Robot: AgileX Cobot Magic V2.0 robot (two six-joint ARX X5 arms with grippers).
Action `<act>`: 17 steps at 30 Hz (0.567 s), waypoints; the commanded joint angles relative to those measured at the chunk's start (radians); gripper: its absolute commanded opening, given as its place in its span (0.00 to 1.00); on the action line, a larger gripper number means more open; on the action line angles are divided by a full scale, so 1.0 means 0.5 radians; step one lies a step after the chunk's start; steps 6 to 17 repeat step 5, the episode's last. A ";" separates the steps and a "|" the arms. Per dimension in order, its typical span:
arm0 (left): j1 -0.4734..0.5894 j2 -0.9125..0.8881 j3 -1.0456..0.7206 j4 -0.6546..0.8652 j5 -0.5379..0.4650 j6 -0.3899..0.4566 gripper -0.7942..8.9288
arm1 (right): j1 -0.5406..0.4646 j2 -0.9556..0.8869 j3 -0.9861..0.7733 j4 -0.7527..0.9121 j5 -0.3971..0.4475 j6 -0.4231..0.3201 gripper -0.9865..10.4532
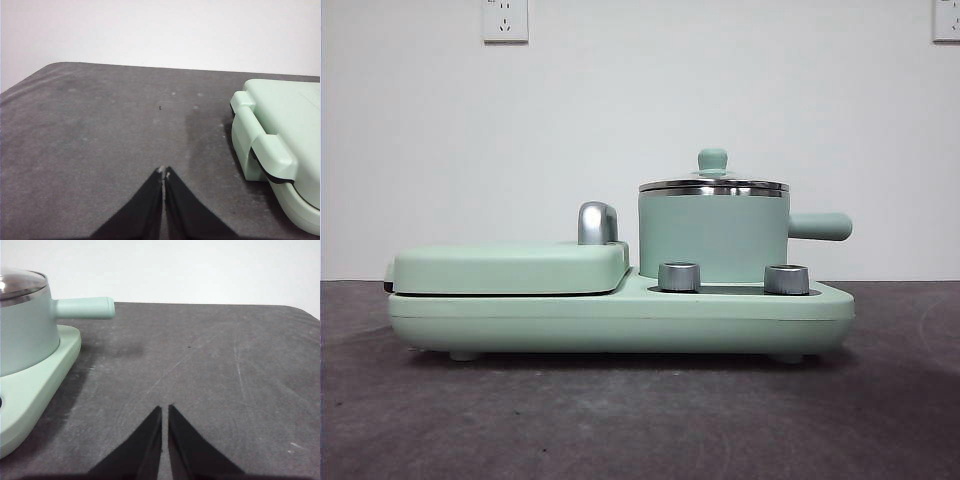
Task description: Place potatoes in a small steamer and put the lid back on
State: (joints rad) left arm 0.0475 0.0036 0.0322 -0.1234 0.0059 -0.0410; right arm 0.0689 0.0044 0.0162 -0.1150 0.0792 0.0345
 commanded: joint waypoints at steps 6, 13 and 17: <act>-0.002 0.002 -0.038 0.024 0.002 0.012 0.09 | -0.002 -0.002 -0.008 0.024 0.002 0.027 0.10; -0.002 0.002 -0.038 0.024 0.002 0.012 0.09 | -0.002 -0.002 -0.008 0.024 0.002 0.027 0.10; -0.002 0.002 -0.038 0.024 0.002 0.012 0.09 | -0.002 -0.002 -0.008 0.024 0.002 0.027 0.10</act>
